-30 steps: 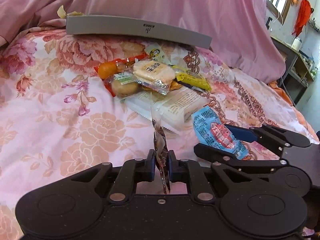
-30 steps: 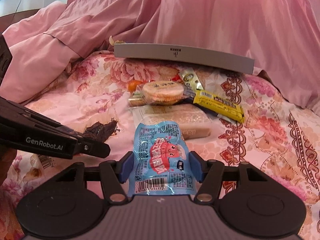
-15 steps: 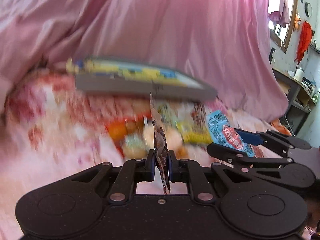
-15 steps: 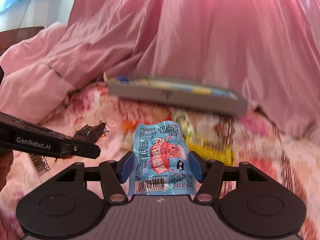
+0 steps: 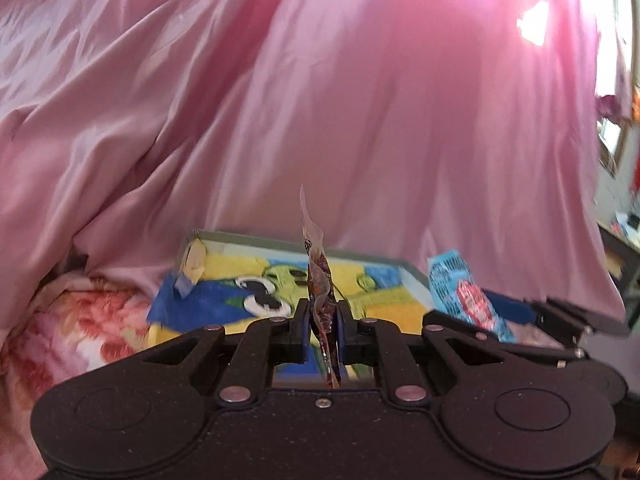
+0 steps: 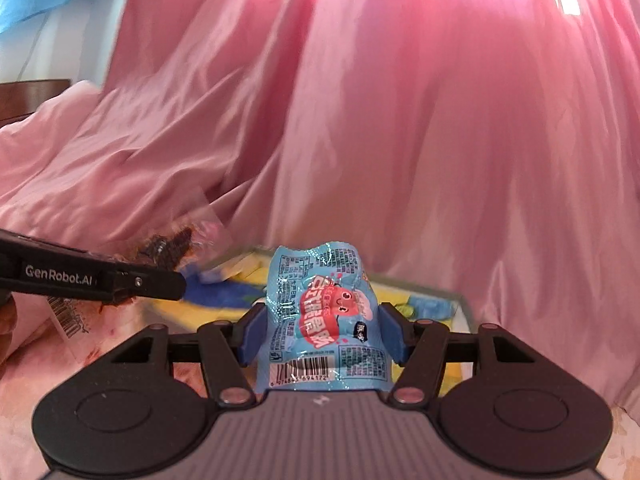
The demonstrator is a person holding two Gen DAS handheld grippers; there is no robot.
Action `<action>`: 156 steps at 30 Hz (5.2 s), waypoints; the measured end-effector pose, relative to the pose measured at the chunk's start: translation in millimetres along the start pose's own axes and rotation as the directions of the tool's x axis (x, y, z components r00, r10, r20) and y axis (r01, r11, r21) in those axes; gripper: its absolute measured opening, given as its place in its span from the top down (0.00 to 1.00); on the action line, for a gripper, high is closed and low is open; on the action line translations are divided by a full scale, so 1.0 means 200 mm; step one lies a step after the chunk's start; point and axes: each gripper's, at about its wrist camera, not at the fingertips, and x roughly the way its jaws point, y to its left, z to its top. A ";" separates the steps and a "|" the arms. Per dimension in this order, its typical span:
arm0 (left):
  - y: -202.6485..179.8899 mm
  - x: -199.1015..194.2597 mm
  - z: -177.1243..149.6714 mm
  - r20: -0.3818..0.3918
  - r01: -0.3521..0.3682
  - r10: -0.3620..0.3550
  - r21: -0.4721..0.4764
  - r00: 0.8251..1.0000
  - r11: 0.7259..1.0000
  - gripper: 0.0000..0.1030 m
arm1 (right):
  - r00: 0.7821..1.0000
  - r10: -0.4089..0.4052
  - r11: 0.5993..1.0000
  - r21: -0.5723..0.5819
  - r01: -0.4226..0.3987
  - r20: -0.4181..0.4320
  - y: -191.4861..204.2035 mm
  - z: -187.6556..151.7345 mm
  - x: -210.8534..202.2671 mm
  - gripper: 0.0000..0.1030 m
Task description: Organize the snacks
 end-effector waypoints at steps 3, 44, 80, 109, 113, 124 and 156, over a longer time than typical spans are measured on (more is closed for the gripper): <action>0.03 0.10 0.04 0.000 -0.010 0.010 -0.009 1.000 1.000 0.87 | 1.000 -0.011 0.999 0.043 0.012 -0.009 -0.03 0.02 0.11 0.38; 0.06 -0.05 -0.06 0.098 -0.128 0.124 0.030 0.987 0.991 0.01 | 0.991 -0.092 0.996 0.031 0.089 0.099 -0.04 -0.12 0.01 0.00; 0.03 -0.59 -0.97 -0.034 -0.100 0.107 0.157 0.994 0.983 0.01 | 0.992 -0.080 0.996 0.026 0.083 -0.101 0.29 -0.84 -0.72 0.00; 0.08 -0.52 -1.05 -0.128 -0.110 0.128 0.139 0.983 0.984 0.01 | 0.951 -0.054 0.996 0.055 0.074 -0.306 0.34 -0.94 -0.55 0.00; 0.09 -0.50 -1.05 -0.133 -0.107 0.126 0.139 0.983 0.984 0.01 | 0.950 -0.057 0.995 0.060 0.079 -0.307 0.32 -0.95 -0.54 0.00; 0.03 -0.34 -0.92 -0.135 -0.075 0.102 0.195 0.986 0.978 0.01 | 0.962 -0.045 0.997 0.044 0.059 -0.269 0.28 -0.92 -0.52 0.00; -0.16 0.19 -0.70 -0.327 0.131 -0.033 0.284 0.944 0.950 0.26 | 0.984 -0.035 0.999 0.009 0.037 -0.176 0.21 -0.86 -0.45 0.00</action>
